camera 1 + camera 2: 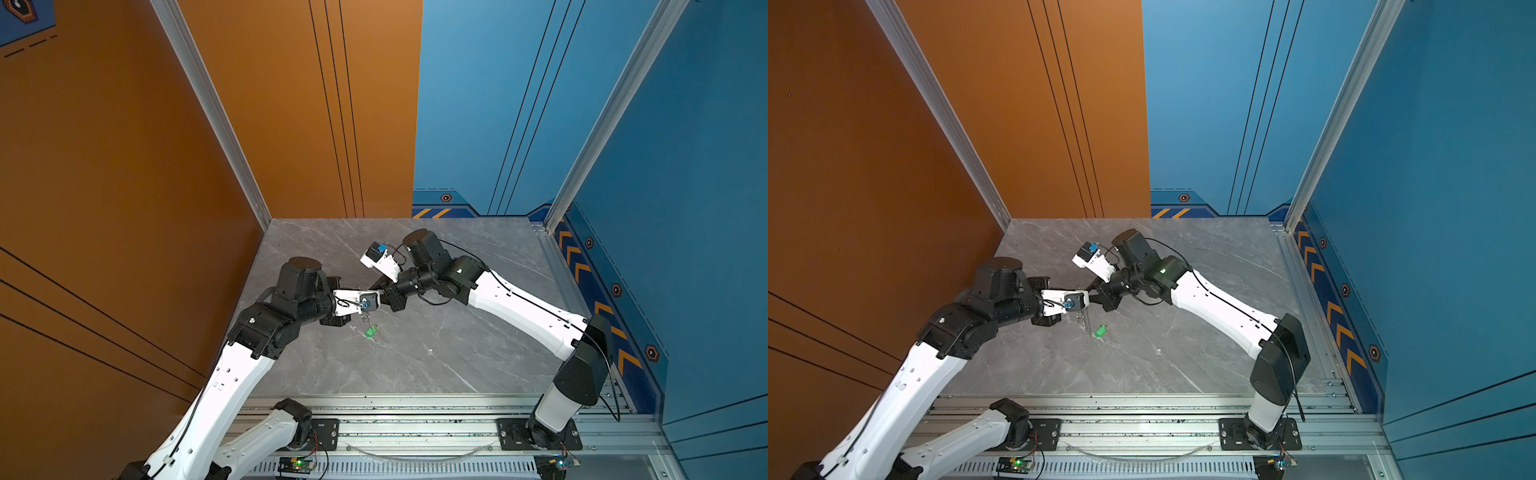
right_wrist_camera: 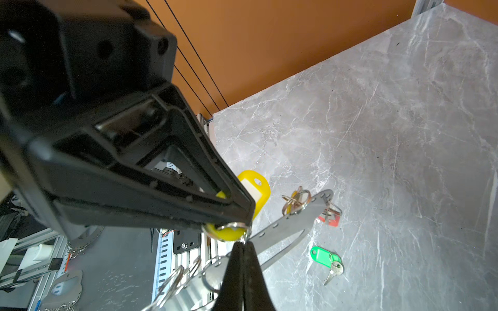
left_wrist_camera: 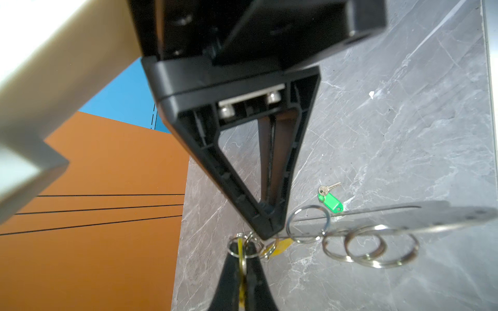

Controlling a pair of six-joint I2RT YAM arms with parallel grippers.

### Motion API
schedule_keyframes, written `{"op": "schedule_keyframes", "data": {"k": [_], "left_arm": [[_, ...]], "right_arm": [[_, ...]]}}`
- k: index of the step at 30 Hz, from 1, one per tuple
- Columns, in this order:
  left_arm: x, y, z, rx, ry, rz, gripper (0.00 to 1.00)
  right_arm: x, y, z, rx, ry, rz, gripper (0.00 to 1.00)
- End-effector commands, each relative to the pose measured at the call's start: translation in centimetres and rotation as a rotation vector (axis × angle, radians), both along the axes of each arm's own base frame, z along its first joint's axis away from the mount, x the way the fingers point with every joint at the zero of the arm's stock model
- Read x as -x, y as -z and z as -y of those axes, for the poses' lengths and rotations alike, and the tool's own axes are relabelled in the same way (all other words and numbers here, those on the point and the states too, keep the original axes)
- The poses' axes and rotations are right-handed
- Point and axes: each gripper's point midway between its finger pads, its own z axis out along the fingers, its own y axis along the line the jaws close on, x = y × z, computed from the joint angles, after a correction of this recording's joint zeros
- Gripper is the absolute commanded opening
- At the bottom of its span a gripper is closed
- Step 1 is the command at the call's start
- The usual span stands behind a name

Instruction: Remove the keys from the keyring

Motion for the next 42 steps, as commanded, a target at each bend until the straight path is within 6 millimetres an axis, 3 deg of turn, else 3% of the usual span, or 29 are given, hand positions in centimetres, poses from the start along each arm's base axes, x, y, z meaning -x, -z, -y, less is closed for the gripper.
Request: {"op": "schedule_keyframes", "data": {"k": [1, 10, 17, 23, 30, 34, 42], "left_arm": [[2.3, 2.6, 0.7, 0.001, 0.069, -0.136, 0.0], [2.7, 4.8, 0.7, -0.028, 0.07, -0.179, 0.0], [2.6, 4.7, 0.8, -0.005, 0.065, -0.198, 0.0], [2.1, 3.9, 0.7, 0.037, 0.047, -0.199, 0.0], [1.5, 2.8, 0.7, 0.097, 0.019, -0.184, 0.0], [1.2, 1.7, 0.9, 0.15, 0.013, -0.178, 0.0], [0.4, -0.5, 0.9, 0.288, -0.022, -0.179, 0.0]], "right_arm": [[-1.9, -2.2, 0.4, -0.013, 0.058, 0.068, 0.03], [-1.5, -1.6, 1.0, 0.034, 0.062, 0.048, 0.06], [-1.5, -1.3, 1.3, 0.041, 0.061, 0.054, 0.14], [-1.8, -0.9, 1.9, 0.044, 0.065, 0.053, 0.16], [-2.0, -1.7, 2.9, -0.065, 0.108, 0.139, 0.33], [-2.1, -1.8, 3.7, -0.171, 0.158, 0.244, 0.36], [0.1, -0.3, 3.1, -0.266, 0.135, 0.338, 0.38]]}}
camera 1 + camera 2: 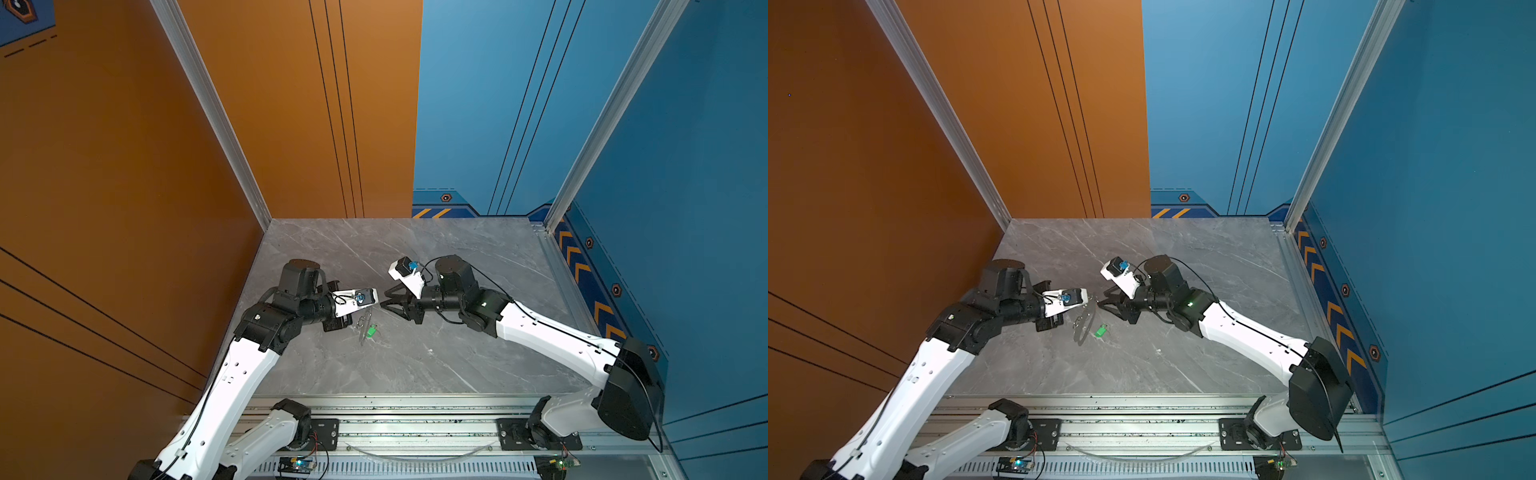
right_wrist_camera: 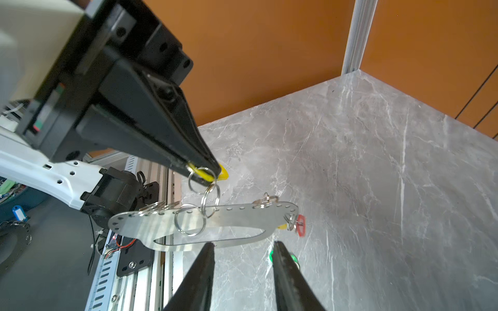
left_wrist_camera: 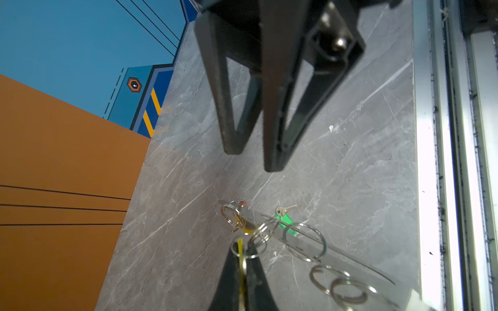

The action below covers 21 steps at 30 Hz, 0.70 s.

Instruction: Remove the keys from the keyring

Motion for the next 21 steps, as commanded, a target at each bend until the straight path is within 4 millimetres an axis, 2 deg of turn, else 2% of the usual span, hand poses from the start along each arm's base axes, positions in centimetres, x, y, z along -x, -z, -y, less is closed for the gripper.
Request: {"op": "schedule_keyframes", "data": {"k": [1, 8, 21], "left_arm": [[0.1, -2.8, 0.7, 0.11, 0.01, 0.029, 0.0], [0.1, -3.7, 1.0, 0.151, 0.005, 0.021, 0.0], [0.1, -4.8, 1.2, 0.203, 0.002, 0.022, 0.0]], "right_arm": [[0.4, -2.5, -0.8, -0.098, -0.004, 0.117, 0.38], [0.9, -2.1, -1.6, -0.097, 0.014, 0.198, 0.36], [0.5, -2.3, -1.7, -0.096, 0.017, 0.222, 0.17]]}}
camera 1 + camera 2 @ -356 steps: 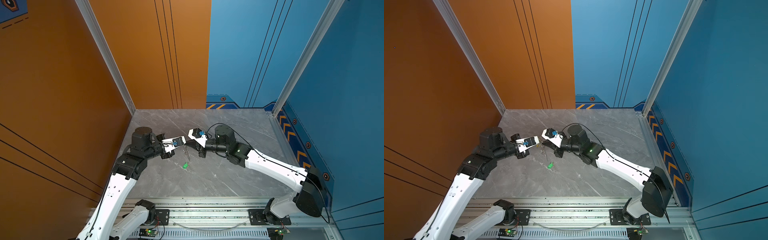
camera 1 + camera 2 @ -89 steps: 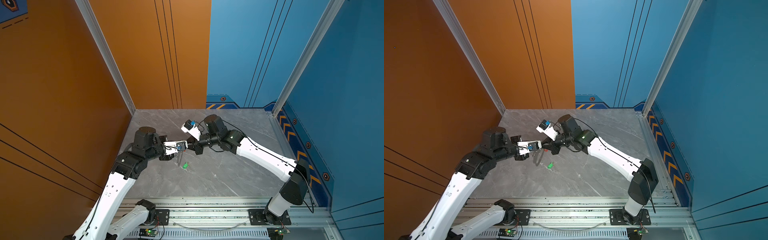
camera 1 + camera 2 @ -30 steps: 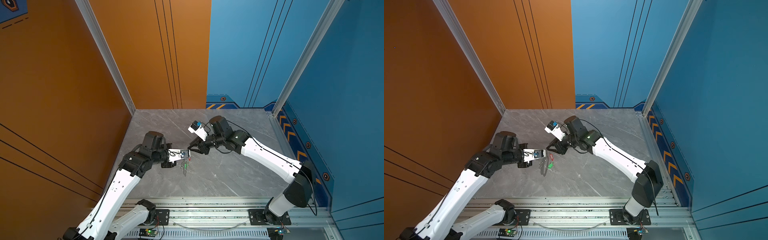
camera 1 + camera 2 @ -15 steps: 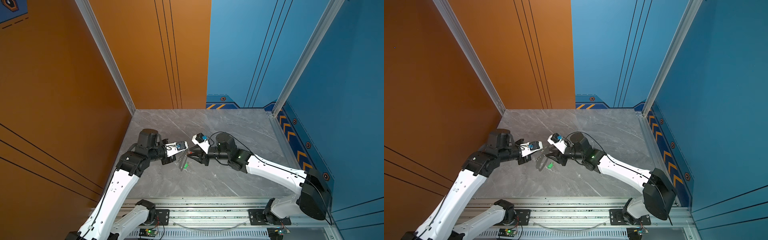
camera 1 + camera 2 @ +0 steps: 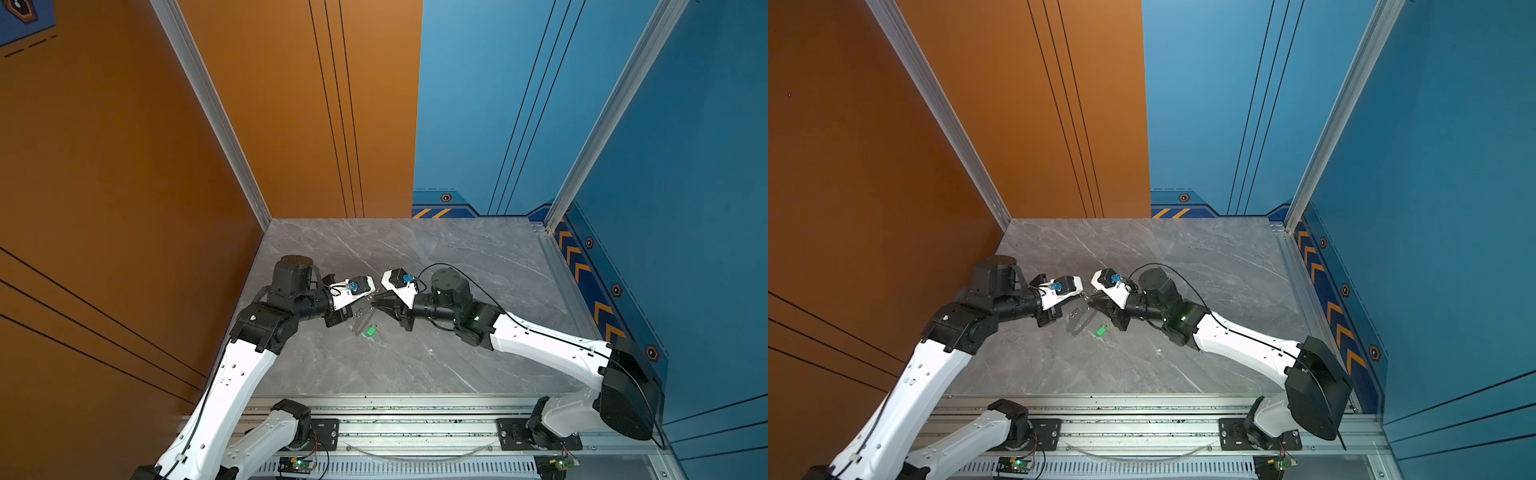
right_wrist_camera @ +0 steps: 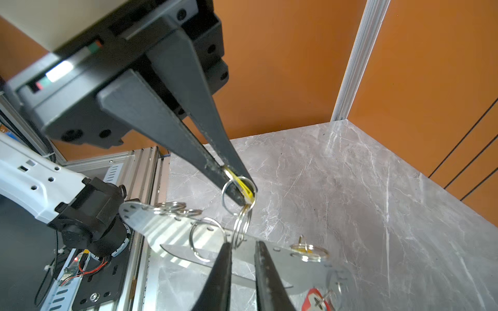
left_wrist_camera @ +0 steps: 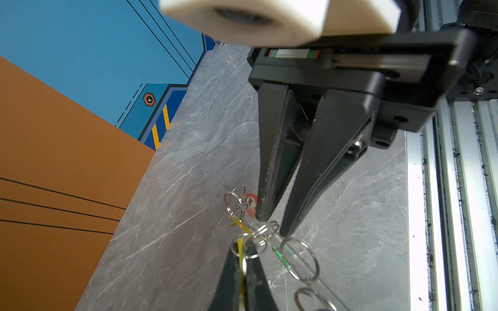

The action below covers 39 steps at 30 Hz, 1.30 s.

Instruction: Remove the keys from the keyring

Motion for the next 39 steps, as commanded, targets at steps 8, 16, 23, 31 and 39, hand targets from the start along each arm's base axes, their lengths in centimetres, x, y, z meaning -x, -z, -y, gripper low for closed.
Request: {"op": "schedule_keyframes", "data": {"k": [8, 16, 23, 31, 39], "left_arm": [[0.3, -2.5, 0.5, 0.057, 0.017, 0.047, 0.0], [0.2, -2.5, 0.5, 0.052, 0.015, 0.048, 0.0], [0.0, -2.4, 0.5, 0.046, 0.011, 0.047, 0.0], [0.1, -2.5, 0.4, 0.042, 0.006, 0.057, 0.0], [0.6, -1.8, 0.4, -0.03, 0.03, 0.084, 0.0]], "right_arm": [[-0.2, -1.8, -0.1, -0.047, -0.004, 0.023, 0.13], [-0.1, -2.5, -0.3, -0.07, -0.007, 0.017, 0.15], [0.0, -2.6, -0.3, -0.081, -0.013, 0.005, 0.17], [-0.4, -3.1, -0.1, -0.081, 0.001, -0.004, 0.06], [0.2, -1.5, 1.1, 0.072, -0.04, -0.107, 0.01]]}}
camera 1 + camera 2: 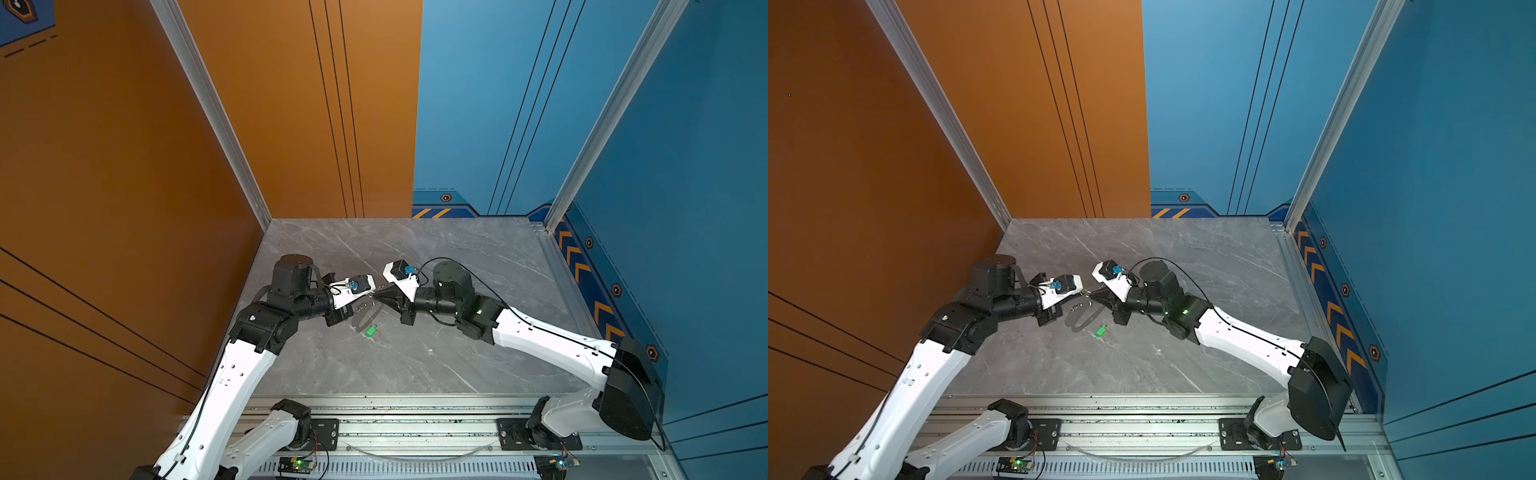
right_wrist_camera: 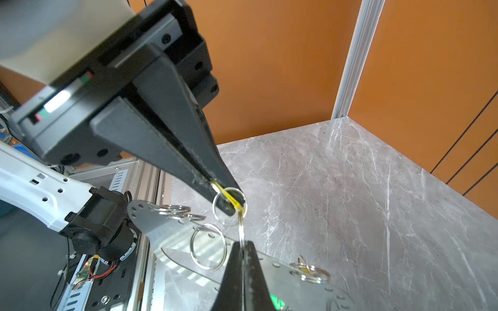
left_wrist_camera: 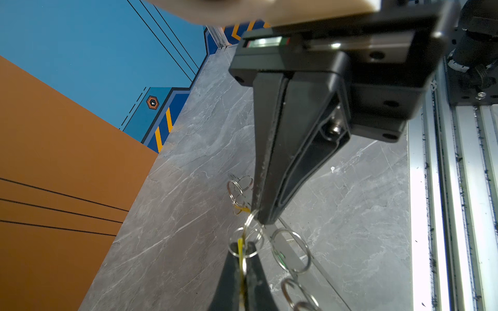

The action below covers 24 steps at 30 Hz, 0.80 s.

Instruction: Remove the keys from the keyring

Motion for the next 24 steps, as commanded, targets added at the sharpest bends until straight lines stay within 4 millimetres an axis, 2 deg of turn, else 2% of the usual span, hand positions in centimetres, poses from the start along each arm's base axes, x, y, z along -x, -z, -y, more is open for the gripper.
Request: {"op": "schedule_keyframes", "data": {"k": [1, 9, 24], "left_arm": [[0.5, -1.3, 0.1, -0.037, 0.022, 0.068, 0.0], [1.1, 0.5, 0.2, -0.205, 0.079, 0.146, 0.0], [3.4, 5.2, 1.0, -0.476, 0.236, 0.142, 0.0]], "right_arm": [[1.2, 0.6, 0.6, 0.092, -0.058, -0.068, 0.01], [2.4, 3.7, 0.5, 0.271, -0.146, -0.203, 0.0], [1.6, 4.3, -1.1, 0.299, -0.143, -0.375, 0.0]]}}
